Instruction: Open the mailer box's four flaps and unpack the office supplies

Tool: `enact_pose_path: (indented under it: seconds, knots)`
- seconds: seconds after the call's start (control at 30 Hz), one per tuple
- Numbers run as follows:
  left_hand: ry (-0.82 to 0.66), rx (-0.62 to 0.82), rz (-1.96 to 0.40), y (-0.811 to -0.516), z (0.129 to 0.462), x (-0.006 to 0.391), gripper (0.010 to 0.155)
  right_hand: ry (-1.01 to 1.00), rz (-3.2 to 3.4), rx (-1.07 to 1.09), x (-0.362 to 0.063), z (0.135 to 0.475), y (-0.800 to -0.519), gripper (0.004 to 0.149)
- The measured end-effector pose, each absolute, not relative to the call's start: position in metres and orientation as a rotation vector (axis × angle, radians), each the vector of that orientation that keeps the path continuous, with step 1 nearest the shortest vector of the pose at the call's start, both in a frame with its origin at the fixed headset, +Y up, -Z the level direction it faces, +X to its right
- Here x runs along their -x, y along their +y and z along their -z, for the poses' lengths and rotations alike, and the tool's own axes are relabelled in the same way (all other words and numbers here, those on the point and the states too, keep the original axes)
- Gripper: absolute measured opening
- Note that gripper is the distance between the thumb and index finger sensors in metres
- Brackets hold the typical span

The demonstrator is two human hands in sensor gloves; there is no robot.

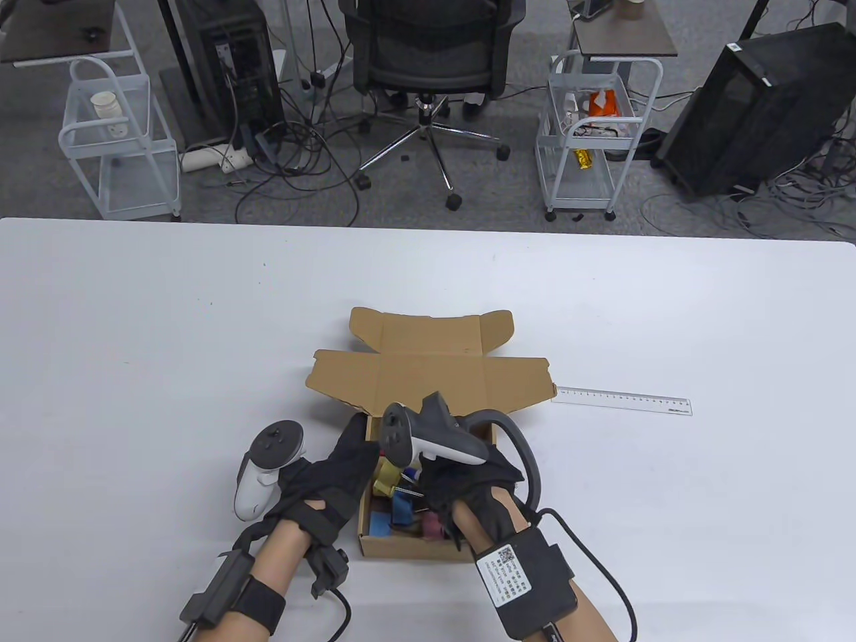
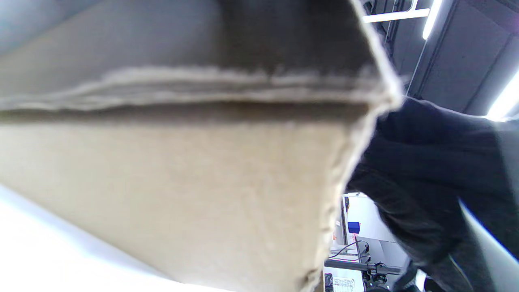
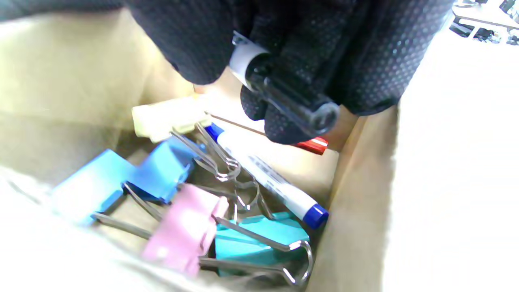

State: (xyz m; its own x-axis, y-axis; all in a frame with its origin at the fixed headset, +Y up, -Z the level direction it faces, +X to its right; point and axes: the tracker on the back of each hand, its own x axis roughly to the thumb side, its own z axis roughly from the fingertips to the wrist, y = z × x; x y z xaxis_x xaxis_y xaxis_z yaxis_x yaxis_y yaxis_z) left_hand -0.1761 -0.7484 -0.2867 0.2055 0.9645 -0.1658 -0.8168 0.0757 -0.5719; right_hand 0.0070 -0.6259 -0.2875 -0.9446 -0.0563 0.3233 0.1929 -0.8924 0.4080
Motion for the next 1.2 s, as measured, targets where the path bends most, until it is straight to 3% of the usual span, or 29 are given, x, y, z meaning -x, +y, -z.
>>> enact_pose_path:
  seconds: [0.4,0.77,0.97,1.2]
  knots:
    - [-0.286,0.632,-1.363,-0.748,0.287,0.176,0.083,-0.577,3.086,0.348,-0.057,0.282,-0.578,0.054]
    - [-0.286,0.632,-1.363,-0.748,0.287,0.176,0.083,-0.370,3.256,-0.024,-0.135,0.283,-0.547,0.053]
    - [-0.283,0.631,-1.367,-0.748,0.287,0.176,0.083,-0.296,3.298,-0.245,-0.174,0.290,-0.553,0.052]
    - [-0.284,0.632,-1.370,-0.748,0.287,0.176,0.083,-0.397,3.280,-0.425,-0.206,0.304,-0.596,0.052]
